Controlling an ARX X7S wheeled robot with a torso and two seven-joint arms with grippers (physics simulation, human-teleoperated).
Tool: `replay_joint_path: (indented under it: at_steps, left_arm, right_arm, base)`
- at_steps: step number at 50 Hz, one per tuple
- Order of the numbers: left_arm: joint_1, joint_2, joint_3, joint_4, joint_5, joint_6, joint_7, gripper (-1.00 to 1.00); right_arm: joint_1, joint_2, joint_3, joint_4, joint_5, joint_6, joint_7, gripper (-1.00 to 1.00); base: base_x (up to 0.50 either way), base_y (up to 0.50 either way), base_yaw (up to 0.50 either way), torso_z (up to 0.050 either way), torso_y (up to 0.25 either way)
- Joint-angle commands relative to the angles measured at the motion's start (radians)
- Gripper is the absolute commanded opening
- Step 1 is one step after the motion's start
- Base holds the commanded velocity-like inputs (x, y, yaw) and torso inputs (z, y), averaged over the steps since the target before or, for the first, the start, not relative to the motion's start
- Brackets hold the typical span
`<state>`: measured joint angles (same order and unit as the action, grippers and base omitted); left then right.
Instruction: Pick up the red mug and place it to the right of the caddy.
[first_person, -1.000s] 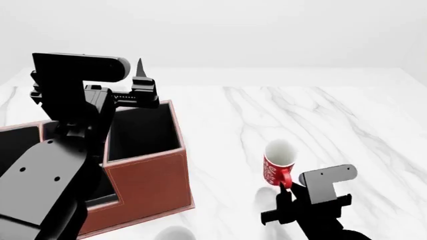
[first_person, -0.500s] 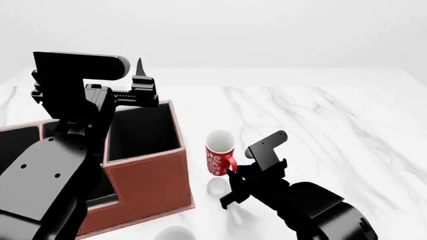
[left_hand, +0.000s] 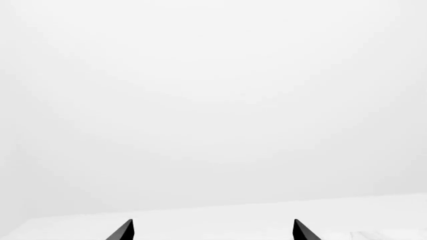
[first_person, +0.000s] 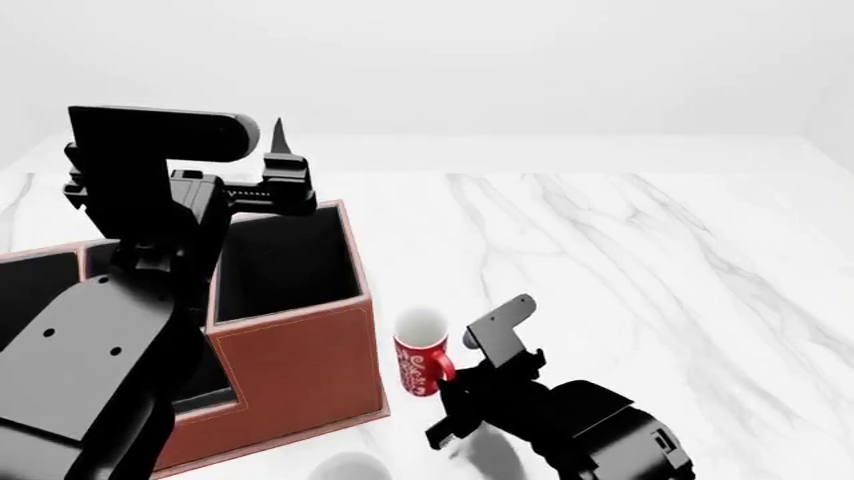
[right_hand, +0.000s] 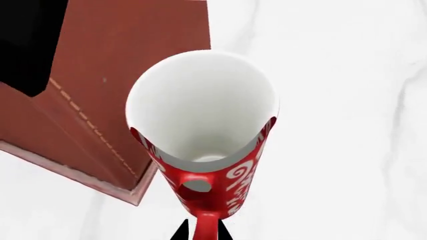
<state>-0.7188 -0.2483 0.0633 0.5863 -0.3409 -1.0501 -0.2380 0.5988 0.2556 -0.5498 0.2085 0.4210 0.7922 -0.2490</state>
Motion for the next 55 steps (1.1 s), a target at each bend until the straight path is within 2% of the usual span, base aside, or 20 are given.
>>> replay_joint_path:
  at_steps: [1,12,13,35,40,45,47,49,52,55]
  left_arm:
    - [0.005,-0.003,-0.001,-0.002,-0.005,0.005,-0.003,1.00]
    - [0.005,-0.006,0.001,-0.003,-0.010,0.006,-0.007,1.00]
    - [0.005,-0.006,0.002,-0.003,-0.010,0.006,-0.007,1.00]
    - [0.003,-0.013,0.002,-0.007,-0.020,0.008,-0.014,1.00]
    - [0.007,-0.017,0.000,-0.008,-0.021,0.011,-0.015,1.00]
    - [0.008,-0.017,0.000,-0.004,-0.023,0.010,-0.018,1.00]
    - [0.010,-0.018,0.000,-0.001,-0.025,0.009,-0.019,1.00]
    - [0.011,-0.018,0.001,0.000,-0.026,0.009,-0.020,1.00]
    - [0.010,-0.018,0.003,0.003,-0.027,0.007,-0.022,1.00]
    - [0.010,-0.017,0.004,0.003,-0.028,0.009,-0.024,1.00]
  right_arm:
    - [0.007,-0.025,-0.038,0.090,-0.016,-0.040,-0.037,-1.00]
    - [0.012,-0.025,-0.022,0.095,0.005,-0.025,-0.036,-1.00]
    - [0.013,-0.024,-0.025,0.097,0.002,-0.026,-0.035,1.00]
    - [-0.016,-0.001,-0.005,0.028,0.034,0.014,-0.006,1.00]
    - [-0.113,0.062,0.042,-0.146,0.089,0.073,0.037,1.00]
    - [-0.290,0.182,0.181,-0.513,0.232,0.213,0.137,1.00]
    - [-0.325,0.210,0.217,-0.587,0.253,0.231,0.167,1.00]
    - [-0.382,0.251,0.303,-0.699,0.296,0.261,0.221,1.00]
    - [-0.412,0.278,0.384,-0.775,0.336,0.277,0.257,1.00]
    - [-0.410,0.298,0.521,-0.896,0.375,0.283,0.337,1.00]
  base:
    - [0.00,0.00,0.00,0.000,0.000]
    - [0.00,0.00,0.00,0.000,0.000]
    - [0.00,0.00,0.00,0.000,0.000]
    - [0.00,0.00,0.00,0.000,0.000]
    - [0.00,0.00,0.00,0.000,0.000]
    - [0.00,0.00,0.00,0.000,0.000]
    - [0.00,0.00,0.00,0.000,0.000]
    - [0.00,0.00,0.00,0.000,0.000]
    - [0.00,0.00,0.00,0.000,0.000]
    - [0.00,0.00,0.00,0.000,0.000]
